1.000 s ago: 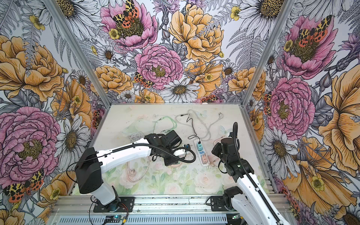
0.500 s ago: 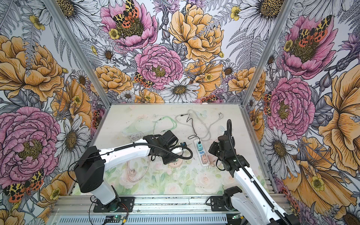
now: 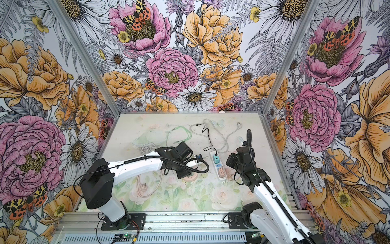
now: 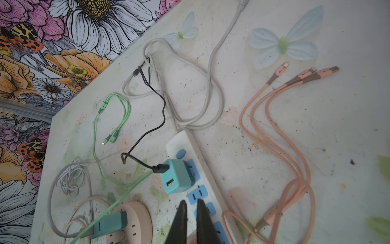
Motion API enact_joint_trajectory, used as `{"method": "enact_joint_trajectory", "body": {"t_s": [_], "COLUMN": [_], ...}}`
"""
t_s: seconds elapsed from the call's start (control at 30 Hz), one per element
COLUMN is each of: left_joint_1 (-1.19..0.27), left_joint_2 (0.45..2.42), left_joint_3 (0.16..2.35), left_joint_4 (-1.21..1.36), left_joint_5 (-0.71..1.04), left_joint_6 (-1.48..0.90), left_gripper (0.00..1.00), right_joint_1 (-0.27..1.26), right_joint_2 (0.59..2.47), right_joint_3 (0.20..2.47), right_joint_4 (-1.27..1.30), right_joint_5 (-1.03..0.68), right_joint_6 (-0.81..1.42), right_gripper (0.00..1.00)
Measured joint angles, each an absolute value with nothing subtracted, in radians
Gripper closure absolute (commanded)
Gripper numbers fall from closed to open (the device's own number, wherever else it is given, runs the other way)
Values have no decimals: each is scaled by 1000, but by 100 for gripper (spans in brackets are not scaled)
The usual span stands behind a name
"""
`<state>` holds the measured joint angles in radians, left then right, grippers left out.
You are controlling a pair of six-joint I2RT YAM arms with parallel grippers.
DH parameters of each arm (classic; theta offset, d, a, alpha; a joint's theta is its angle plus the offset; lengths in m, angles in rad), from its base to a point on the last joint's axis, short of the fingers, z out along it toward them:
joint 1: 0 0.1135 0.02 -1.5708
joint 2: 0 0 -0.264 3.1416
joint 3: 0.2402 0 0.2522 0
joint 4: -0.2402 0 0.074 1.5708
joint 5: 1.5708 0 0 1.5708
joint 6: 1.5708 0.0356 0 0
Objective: Insert the plug
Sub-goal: 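Align the mint-green charger over the pink socket beside the teal charger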
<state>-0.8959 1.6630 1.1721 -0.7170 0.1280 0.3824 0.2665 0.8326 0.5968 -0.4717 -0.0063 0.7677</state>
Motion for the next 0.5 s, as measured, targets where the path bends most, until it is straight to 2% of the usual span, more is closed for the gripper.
{"method": "enact_joint_trajectory", "body": {"t_s": [0.5], "left_joint_1": [-892], "left_joint_2": [1662], "left_joint_3": [1166], "left_joint_4": [-709], "left_joint_5": [134], "left_joint_6": [381], "left_gripper": [100], "right_joint_1": [266], "right_joint_2": [835], "right_joint_3": [597], "right_joint_4": [-464], "right_joint_5": [-24], "right_joint_6": [768], "right_gripper": [87]}}
